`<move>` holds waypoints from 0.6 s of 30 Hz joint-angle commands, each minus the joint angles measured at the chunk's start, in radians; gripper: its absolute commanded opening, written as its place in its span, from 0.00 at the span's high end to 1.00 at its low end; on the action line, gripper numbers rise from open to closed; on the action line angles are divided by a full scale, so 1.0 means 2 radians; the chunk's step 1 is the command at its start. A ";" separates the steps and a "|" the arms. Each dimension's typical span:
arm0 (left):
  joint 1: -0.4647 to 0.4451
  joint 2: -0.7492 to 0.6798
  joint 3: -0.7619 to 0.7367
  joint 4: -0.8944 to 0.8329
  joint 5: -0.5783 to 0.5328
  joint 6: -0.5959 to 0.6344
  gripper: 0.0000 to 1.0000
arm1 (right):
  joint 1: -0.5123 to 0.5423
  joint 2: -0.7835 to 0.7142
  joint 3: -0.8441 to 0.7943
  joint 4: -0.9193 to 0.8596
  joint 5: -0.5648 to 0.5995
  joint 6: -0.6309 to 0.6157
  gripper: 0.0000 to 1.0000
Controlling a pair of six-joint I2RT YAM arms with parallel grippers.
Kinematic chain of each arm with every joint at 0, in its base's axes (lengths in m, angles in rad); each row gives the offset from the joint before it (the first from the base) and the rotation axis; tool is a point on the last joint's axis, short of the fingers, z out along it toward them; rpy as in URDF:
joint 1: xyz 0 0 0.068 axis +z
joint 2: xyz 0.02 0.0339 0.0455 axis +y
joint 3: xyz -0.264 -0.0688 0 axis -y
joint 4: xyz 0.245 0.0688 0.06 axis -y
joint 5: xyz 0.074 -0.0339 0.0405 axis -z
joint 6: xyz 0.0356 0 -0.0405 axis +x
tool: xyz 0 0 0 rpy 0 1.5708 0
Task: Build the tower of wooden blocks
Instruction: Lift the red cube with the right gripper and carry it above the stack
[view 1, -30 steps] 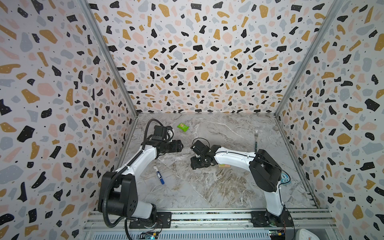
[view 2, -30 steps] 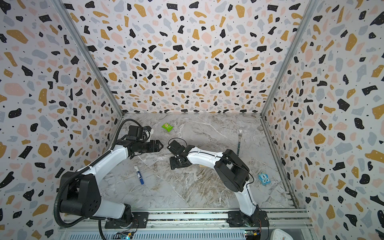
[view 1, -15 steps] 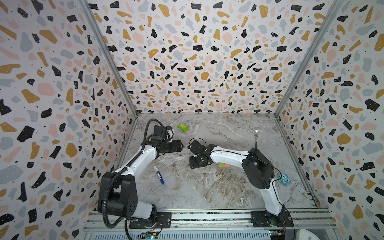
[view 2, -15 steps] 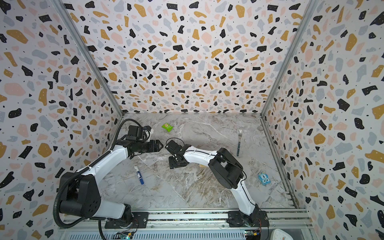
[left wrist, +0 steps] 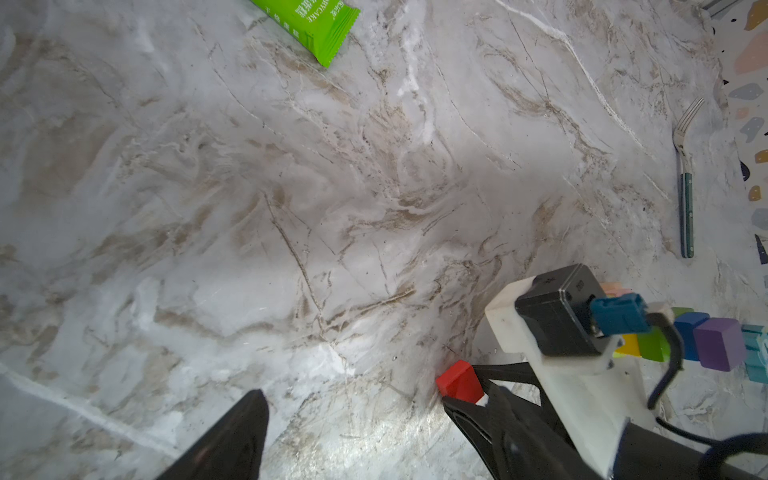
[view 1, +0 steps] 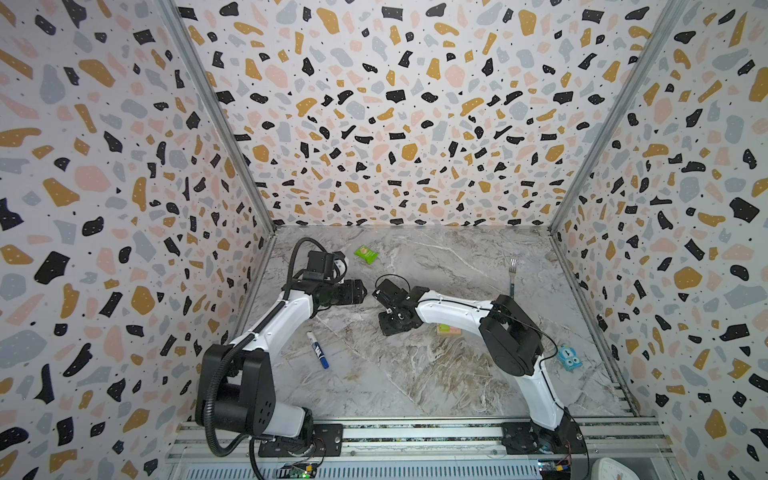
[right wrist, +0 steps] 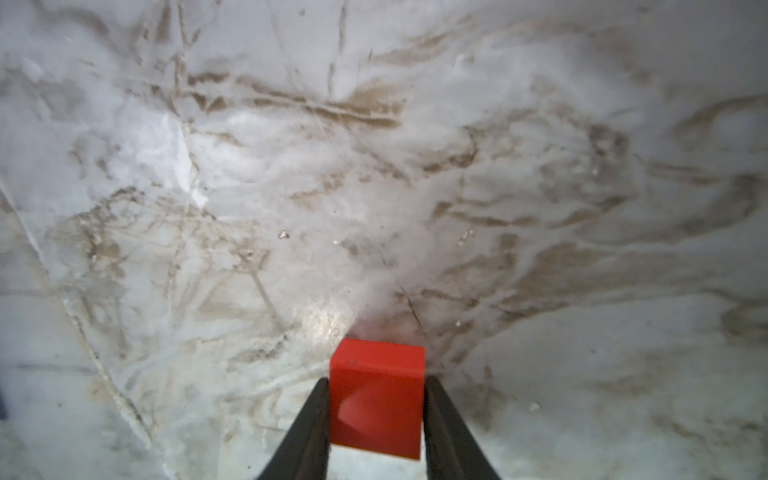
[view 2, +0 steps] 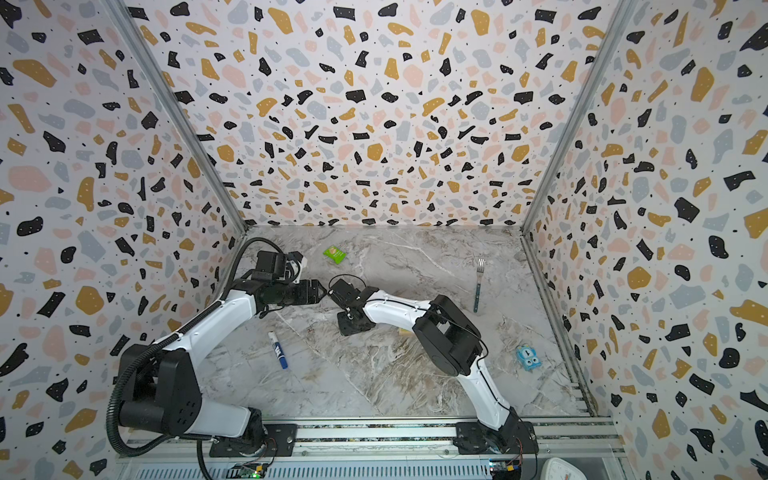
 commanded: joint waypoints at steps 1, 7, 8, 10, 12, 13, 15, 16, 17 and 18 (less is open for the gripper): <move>0.003 -0.005 -0.005 0.009 0.005 0.004 0.16 | 0.000 -0.005 0.015 -0.033 0.017 -0.011 0.69; 0.003 -0.006 -0.005 0.009 0.005 0.005 0.16 | -0.002 -0.013 0.020 -0.046 0.032 -0.020 0.81; 0.004 -0.006 -0.005 0.009 0.004 0.005 0.16 | -0.003 -0.017 0.020 -0.047 0.034 -0.022 0.82; 0.004 -0.006 -0.005 0.008 0.004 0.005 0.16 | -0.007 -0.029 0.023 -0.056 0.043 -0.026 0.85; 0.003 -0.007 -0.005 0.008 0.005 0.005 0.16 | -0.013 -0.043 0.024 -0.065 0.048 -0.029 0.86; 0.003 -0.007 -0.005 0.008 0.006 0.005 0.16 | -0.017 -0.052 0.025 -0.070 0.050 -0.032 0.86; 0.003 -0.007 -0.006 0.009 0.008 0.004 0.16 | -0.023 -0.068 0.031 -0.084 0.058 -0.038 0.86; 0.003 -0.007 -0.006 0.009 0.007 0.005 0.16 | -0.027 -0.076 0.036 -0.094 0.061 -0.041 0.86; 0.003 -0.007 -0.006 0.009 0.007 0.004 0.16 | -0.031 -0.082 0.039 -0.102 0.064 -0.044 0.85; 0.003 -0.007 -0.006 0.008 0.006 0.004 0.16 | -0.035 -0.091 0.044 -0.112 0.065 -0.047 0.86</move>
